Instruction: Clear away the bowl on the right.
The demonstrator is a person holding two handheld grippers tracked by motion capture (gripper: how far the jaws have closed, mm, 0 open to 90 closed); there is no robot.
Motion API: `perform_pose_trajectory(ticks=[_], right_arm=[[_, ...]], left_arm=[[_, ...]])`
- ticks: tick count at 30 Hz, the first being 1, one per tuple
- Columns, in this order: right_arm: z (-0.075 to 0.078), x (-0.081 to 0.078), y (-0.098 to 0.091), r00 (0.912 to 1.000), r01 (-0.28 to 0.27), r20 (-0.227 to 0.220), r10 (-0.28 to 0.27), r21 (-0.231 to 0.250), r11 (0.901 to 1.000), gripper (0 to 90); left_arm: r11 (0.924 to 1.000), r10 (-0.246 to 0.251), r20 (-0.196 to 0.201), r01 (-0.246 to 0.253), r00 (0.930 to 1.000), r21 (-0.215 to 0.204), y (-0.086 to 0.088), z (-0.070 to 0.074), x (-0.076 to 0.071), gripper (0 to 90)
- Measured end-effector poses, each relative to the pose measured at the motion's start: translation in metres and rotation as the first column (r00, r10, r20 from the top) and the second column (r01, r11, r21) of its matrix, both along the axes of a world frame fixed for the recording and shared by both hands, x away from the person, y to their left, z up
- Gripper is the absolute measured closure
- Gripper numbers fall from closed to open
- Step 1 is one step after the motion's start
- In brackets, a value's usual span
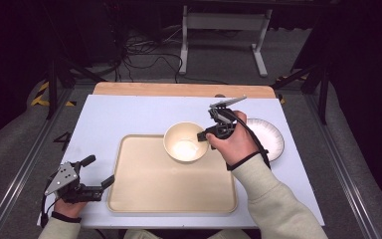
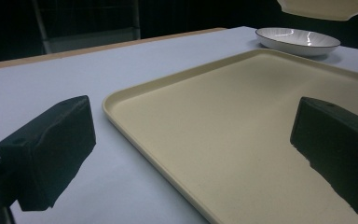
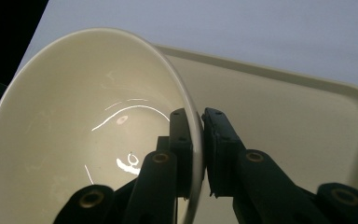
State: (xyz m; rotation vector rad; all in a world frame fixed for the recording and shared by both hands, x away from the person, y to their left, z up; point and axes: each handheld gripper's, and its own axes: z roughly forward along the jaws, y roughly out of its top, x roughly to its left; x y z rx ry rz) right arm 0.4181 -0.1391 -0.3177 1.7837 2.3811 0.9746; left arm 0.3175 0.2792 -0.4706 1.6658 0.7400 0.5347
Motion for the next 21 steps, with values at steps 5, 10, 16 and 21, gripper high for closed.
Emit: perform_pose_trajectory(ticks=[5,10,16,21], right_arm=[[-0.01,0.002,0.007,0.9998,-0.012,-0.019,0.012,0.014,0.9998,82.6],[-0.022,0.004,0.013,0.9991,-0.022,-0.037,0.022,0.012,0.9997,82.6],[-0.038,0.005,0.02,0.9983,-0.027,-0.052,0.028,0.014,0.9995,82.6],[-0.048,0.007,0.023,0.9974,-0.032,-0.065,0.032,0.001,0.9995,82.6]], left_arm=[[1.0,-0.003,-0.002,0.003,1.0,0.001,0.0,0.0,0.0,0.6],[1.0,-0.004,-0.004,0.004,1.0,0.005,0.0,0.0,0.0,0.6],[1.0,-0.003,-0.002,0.003,1.0,0.004,0.0,0.0,-0.001,0.6],[1.0,-0.005,0.0,0.005,1.0,0.005,0.0,0.0,-0.001,0.6]])
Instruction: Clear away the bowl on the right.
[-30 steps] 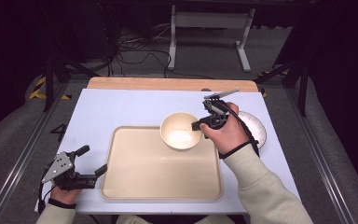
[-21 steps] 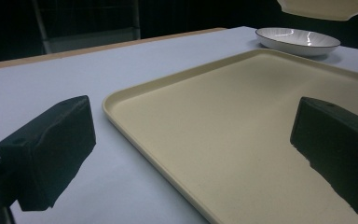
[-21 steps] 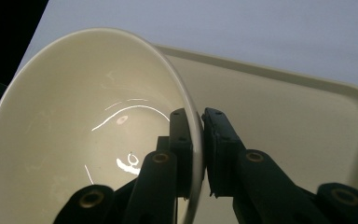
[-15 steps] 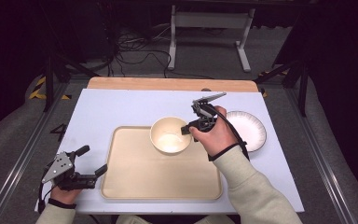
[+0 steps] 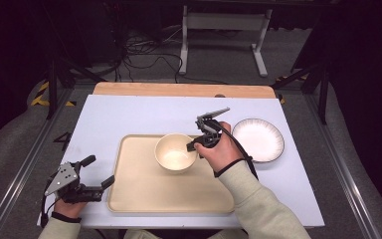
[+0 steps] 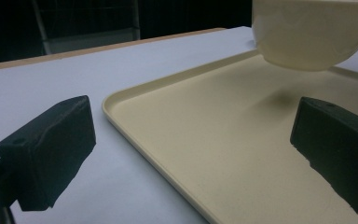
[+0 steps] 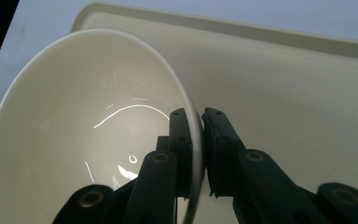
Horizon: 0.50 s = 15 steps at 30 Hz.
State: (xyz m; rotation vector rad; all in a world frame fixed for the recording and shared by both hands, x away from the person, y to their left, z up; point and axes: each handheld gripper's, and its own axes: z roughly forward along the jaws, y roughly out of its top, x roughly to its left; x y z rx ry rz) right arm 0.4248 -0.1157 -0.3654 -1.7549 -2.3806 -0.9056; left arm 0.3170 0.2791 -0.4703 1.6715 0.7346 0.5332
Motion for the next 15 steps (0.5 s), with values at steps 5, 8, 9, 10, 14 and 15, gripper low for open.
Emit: perform_pose_trajectory(ticks=[5,8,9,10,14,15], right_arm=[[-0.01,0.001,0.004,1.0,0.002,-0.004,-0.002,-0.012,0.9999,82.5],[-0.015,0.001,0.005,1.0,-0.002,-0.007,0.002,-0.016,0.9999,82.6],[-0.016,0.001,0.006,1.0,-0.001,-0.008,0.001,-0.019,0.9998,82.6],[-0.018,0.002,0.006,1.0,-0.001,-0.008,0.001,-0.021,0.9998,82.6],[-0.024,0.002,0.008,0.9999,-0.004,-0.012,0.003,-0.026,0.9996,82.5],[-0.025,0.002,0.009,0.9998,0.001,-0.018,-0.001,-0.024,0.9997,82.6]], left_arm=[[1.0,-0.001,0.0,0.001,1.0,0.0,0.0,0.0,0.0,0.6],[1.0,-0.001,0.0,0.001,1.0,0.0,0.0,0.0,0.0,0.6],[1.0,-0.001,0.0,0.001,1.0,-0.001,0.0,0.0,0.0,0.6],[1.0,-0.001,0.0,0.001,1.0,0.0,0.0,0.0,0.0,0.6],[1.0,-0.001,0.001,0.001,1.0,0.0,0.0,0.0,0.0,0.6],[1.0,-0.001,0.0,0.001,1.0,0.0,0.0,0.0,0.0,0.6]])
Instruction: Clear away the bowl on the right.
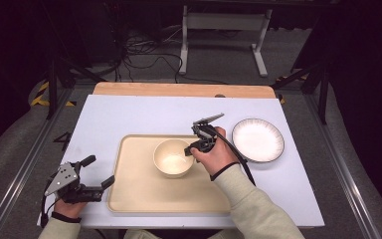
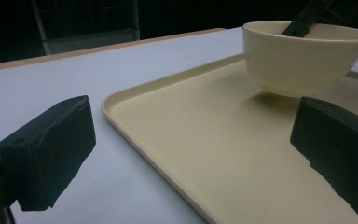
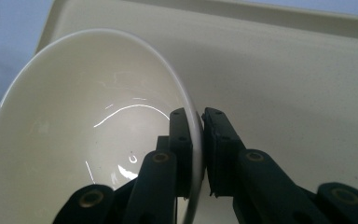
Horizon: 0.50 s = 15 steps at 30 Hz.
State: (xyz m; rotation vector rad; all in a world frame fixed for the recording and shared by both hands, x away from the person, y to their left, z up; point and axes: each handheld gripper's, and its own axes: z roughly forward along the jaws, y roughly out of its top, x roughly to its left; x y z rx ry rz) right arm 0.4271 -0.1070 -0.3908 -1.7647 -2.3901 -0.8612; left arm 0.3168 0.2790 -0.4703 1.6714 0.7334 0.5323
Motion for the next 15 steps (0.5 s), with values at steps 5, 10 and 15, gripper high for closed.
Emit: perform_pose_trajectory(ticks=[5,10,15], right_arm=[[-0.006,0.001,0.002,1.0,-0.006,-0.001,0.006,-0.014,0.9999,82.6],[-0.009,0.001,0.004,1.0,-0.007,-0.003,0.007,-0.02,0.9998,82.6],[-0.012,0.002,0.005,1.0,-0.008,-0.004,0.007,-0.03,0.9995,82.6]], left_arm=[[1.0,0.0,0.0,0.0,1.0,0.0,0.0,0.0,0.0,0.6],[1.0,-0.001,0.0,0.001,1.0,0.0,0.0,0.0,0.0,0.6],[1.0,-0.001,0.001,0.001,1.0,-0.001,0.0,0.0,0.0,0.6]])
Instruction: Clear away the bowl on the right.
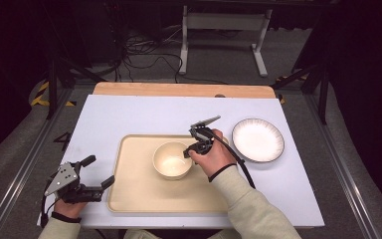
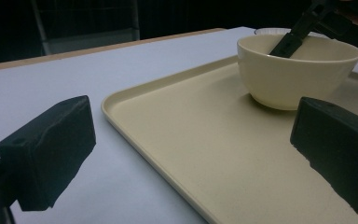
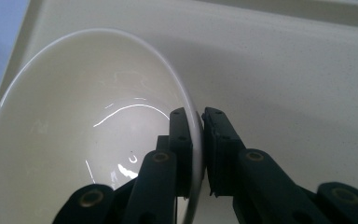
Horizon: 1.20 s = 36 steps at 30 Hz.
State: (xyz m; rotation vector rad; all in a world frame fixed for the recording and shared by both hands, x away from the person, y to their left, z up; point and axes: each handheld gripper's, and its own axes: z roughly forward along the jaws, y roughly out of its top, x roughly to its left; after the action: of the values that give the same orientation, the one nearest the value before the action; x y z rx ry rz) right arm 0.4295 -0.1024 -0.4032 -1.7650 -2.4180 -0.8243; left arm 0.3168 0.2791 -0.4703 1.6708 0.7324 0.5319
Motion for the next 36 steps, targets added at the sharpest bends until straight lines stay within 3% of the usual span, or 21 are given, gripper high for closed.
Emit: perform_pose_trajectory(ticks=[7,17,28,36], right_arm=[[-0.004,0.0,0.002,0.9999,-0.009,-0.007,0.009,-0.019,0.9998,82.5],[-0.008,0.0,-0.001,0.9992,-0.039,-0.004,0.039,-0.001,0.9993,81.5],[0.004,-0.006,-0.008,0.9923,-0.056,0.111,0.054,0.01,0.9984,73.9],[0.023,-0.016,-0.018,0.9693,-0.067,0.24,0.054,0.046,0.9967,72.5]], left_arm=[[1.0,0.0,-0.001,0.0,1.0,0.0,0.0,0.0,0.0,0.6],[1.0,0.001,-0.001,-0.001,1.0,0.001,0.0,0.0,0.0,0.6],[1.0,0.0,-0.003,0.0,1.0,0.001,0.0,0.0,0.0,0.6],[1.0,0.002,-0.006,-0.002,1.0,0.002,0.0,0.0,0.0,0.6]])
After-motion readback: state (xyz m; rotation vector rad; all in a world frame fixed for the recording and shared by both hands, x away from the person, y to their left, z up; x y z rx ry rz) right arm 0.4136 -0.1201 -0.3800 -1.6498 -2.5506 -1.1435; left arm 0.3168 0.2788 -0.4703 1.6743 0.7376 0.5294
